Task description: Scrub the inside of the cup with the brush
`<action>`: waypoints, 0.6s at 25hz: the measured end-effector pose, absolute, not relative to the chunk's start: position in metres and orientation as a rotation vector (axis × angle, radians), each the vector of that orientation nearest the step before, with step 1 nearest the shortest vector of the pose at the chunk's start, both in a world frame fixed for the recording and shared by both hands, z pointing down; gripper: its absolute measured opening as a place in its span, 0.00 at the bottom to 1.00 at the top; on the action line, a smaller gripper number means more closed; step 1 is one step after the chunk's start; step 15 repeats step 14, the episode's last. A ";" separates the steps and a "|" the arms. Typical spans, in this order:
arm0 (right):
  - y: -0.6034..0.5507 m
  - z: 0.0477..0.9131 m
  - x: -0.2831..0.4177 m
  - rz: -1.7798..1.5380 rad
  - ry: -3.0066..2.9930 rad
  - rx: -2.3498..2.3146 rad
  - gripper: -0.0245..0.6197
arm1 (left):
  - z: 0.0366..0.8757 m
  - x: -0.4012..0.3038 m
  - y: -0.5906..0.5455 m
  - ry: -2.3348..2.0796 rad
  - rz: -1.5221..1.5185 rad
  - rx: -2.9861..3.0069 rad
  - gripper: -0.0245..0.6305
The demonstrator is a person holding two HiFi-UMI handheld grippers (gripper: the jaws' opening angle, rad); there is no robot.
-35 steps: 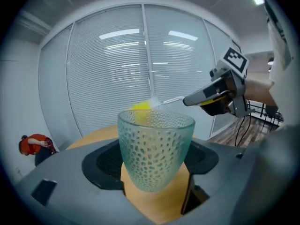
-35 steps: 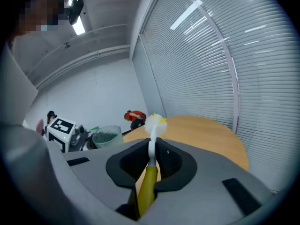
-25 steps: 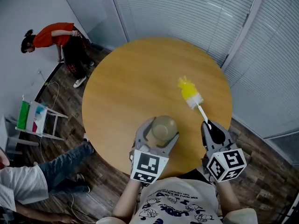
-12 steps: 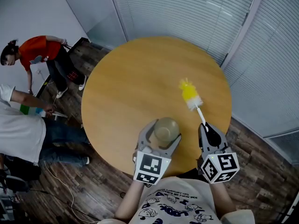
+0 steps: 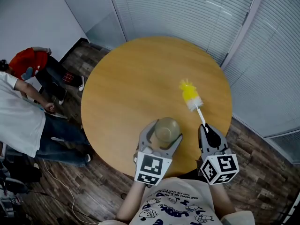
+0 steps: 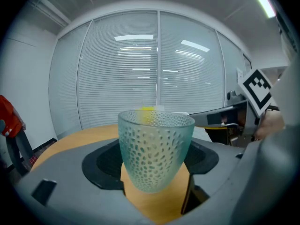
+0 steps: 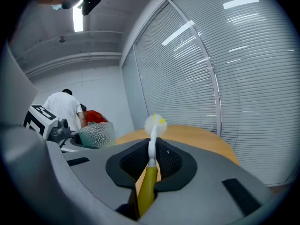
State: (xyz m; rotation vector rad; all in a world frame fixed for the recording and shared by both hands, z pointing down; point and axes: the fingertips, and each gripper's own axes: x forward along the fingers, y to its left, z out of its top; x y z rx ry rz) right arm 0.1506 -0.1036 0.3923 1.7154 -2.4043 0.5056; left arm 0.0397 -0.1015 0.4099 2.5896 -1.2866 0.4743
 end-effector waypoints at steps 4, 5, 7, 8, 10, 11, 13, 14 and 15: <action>-0.103 0.392 0.148 0.505 -2.404 1.712 0.11 | 0.409 0.039 -0.100 -1.287 0.477 2.589 0.62; -0.103 0.391 0.148 0.505 -2.405 1.711 0.11 | 0.409 0.039 -0.101 -1.287 0.478 2.589 0.62; -0.104 0.391 0.147 0.502 -2.406 1.708 0.11 | 0.409 0.038 -0.102 -1.288 0.479 2.589 0.62; -0.105 0.390 0.146 0.500 -2.406 1.707 0.11 | 0.408 0.038 -0.103 -1.289 0.480 2.589 0.62; -0.106 0.390 0.145 0.496 -2.405 1.703 0.11 | 0.408 0.037 -0.104 -1.289 0.481 2.590 0.62; -0.106 0.390 0.145 0.495 -2.405 1.702 0.11 | 0.407 0.037 -0.105 -1.289 0.481 2.590 0.62; -0.107 0.390 0.144 0.497 -2.404 1.701 0.11 | 0.407 0.037 -0.106 -1.288 0.480 2.591 0.62; -0.107 0.390 0.144 0.499 -2.403 1.701 0.11 | 0.407 0.037 -0.107 -1.287 0.480 2.591 0.62; -0.107 0.390 0.144 0.499 -2.403 1.701 0.11 | 0.407 0.037 -0.107 -1.287 0.480 2.591 0.62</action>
